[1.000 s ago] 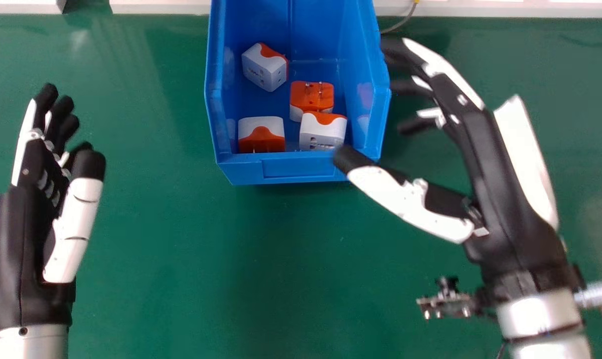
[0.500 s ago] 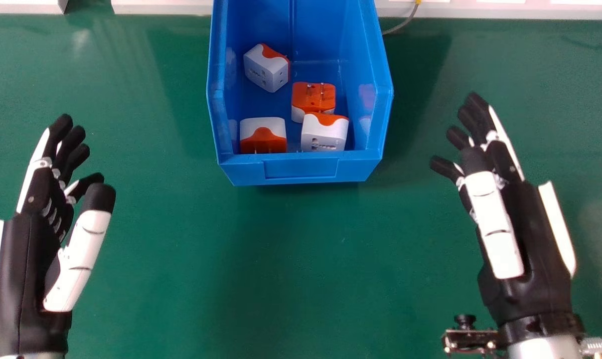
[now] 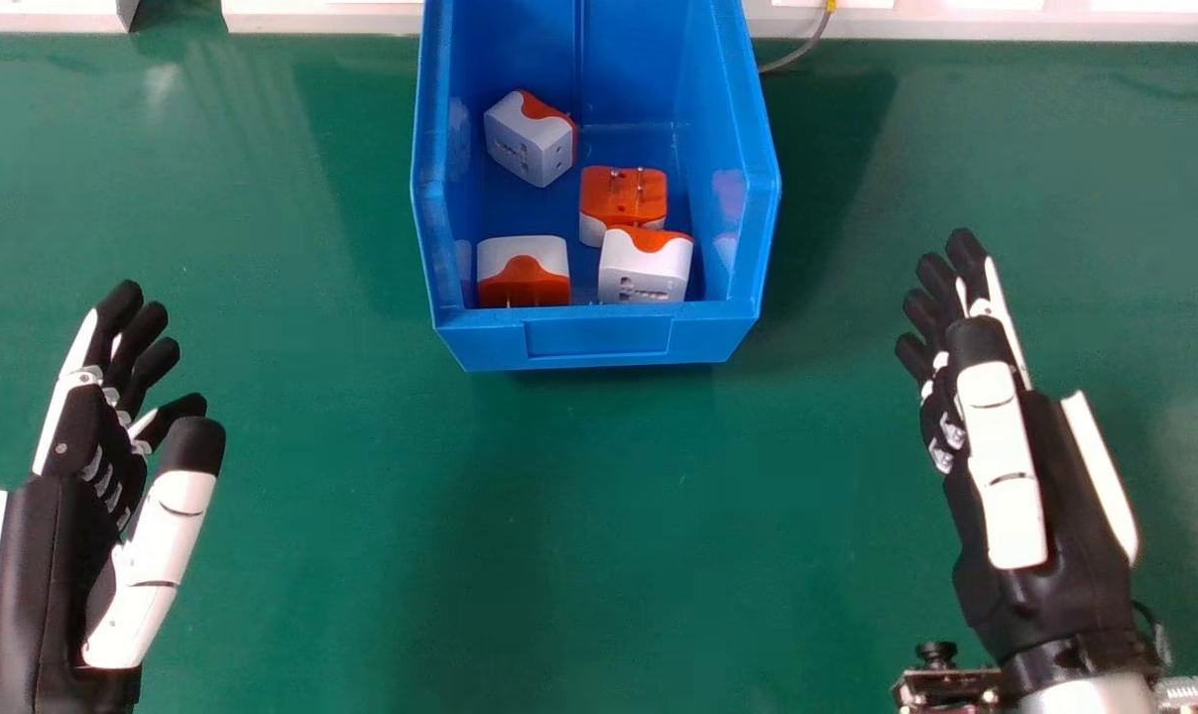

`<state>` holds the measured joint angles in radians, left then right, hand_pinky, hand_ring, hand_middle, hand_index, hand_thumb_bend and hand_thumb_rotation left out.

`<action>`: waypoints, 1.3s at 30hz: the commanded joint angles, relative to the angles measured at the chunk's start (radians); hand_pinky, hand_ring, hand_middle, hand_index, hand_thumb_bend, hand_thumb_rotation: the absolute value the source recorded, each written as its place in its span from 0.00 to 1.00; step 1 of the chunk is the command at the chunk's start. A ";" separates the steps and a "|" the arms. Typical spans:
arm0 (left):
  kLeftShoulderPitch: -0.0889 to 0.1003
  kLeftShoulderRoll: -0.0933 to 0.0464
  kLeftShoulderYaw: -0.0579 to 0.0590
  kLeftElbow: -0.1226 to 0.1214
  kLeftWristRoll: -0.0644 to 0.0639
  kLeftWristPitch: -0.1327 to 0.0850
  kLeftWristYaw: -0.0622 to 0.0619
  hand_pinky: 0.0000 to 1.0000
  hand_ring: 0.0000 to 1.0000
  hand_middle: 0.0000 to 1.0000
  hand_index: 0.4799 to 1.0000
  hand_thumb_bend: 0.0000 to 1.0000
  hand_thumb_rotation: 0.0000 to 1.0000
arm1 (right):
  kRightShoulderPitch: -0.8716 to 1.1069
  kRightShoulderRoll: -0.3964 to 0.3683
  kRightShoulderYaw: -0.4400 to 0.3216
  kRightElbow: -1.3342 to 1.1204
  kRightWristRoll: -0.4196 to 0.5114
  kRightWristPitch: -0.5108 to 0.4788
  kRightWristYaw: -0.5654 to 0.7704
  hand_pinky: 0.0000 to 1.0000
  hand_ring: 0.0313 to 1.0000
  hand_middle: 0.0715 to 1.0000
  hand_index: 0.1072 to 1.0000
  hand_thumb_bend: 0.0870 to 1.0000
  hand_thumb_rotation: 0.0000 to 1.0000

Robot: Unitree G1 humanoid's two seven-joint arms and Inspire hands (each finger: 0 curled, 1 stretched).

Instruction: Pick all objects and put in blue box

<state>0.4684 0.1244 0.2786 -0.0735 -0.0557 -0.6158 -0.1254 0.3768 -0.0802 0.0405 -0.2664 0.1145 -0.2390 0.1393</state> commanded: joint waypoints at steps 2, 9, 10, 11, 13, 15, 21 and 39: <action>-0.031 0.015 -0.001 0.050 0.004 -0.069 -0.006 0.84 0.92 0.93 0.88 0.69 0.79 | -0.042 -0.003 -0.024 0.016 0.006 -0.041 0.009 1.00 1.00 1.00 1.00 0.20 1.00; -0.066 0.012 -0.008 0.085 0.015 -0.080 0.002 0.79 0.90 0.92 0.83 0.66 0.79 | -0.076 0.004 -0.033 0.030 0.001 -0.041 0.007 1.00 1.00 1.00 1.00 0.16 1.00; -0.070 0.010 -0.010 0.087 0.019 -0.081 0.004 0.79 0.90 0.92 0.82 0.68 0.79 | -0.078 0.005 -0.035 0.034 -0.001 -0.046 0.006 1.00 1.00 1.00 1.00 0.16 1.00; -0.073 0.009 -0.013 0.090 0.023 -0.085 0.006 0.78 0.89 0.92 0.81 0.68 0.78 | -0.079 0.007 -0.036 0.038 -0.004 -0.053 0.004 1.00 1.00 1.00 1.00 0.16 1.00; -0.077 0.008 -0.017 0.097 0.030 -0.089 0.010 0.78 0.89 0.92 0.80 0.69 0.78 | -0.081 0.009 -0.040 0.043 -0.004 -0.060 0.004 1.00 1.00 1.00 1.00 0.16 1.00; -0.080 0.007 -0.020 0.103 0.034 -0.092 0.014 0.78 0.89 0.92 0.80 0.70 0.79 | -0.080 0.006 -0.044 0.044 -0.001 -0.066 0.008 1.00 1.00 1.00 1.00 0.15 1.00; -0.090 -0.002 -0.026 0.087 0.052 -0.079 0.037 0.77 0.89 0.91 0.79 0.70 0.78 | -0.086 0.001 -0.063 0.045 -0.013 -0.072 -0.002 1.00 1.00 1.00 1.00 0.14 1.00; -0.164 -0.027 -0.056 0.116 0.054 -0.057 0.090 0.67 0.82 0.86 0.68 0.76 0.72 | -0.151 0.013 -0.078 0.096 -0.035 -0.082 -0.032 1.00 1.00 1.00 1.00 0.06 1.00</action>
<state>0.3088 0.0963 0.2213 0.0581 0.0020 -0.6634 -0.0424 0.2422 -0.0718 -0.0288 -0.1586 0.0788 -0.2920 0.1134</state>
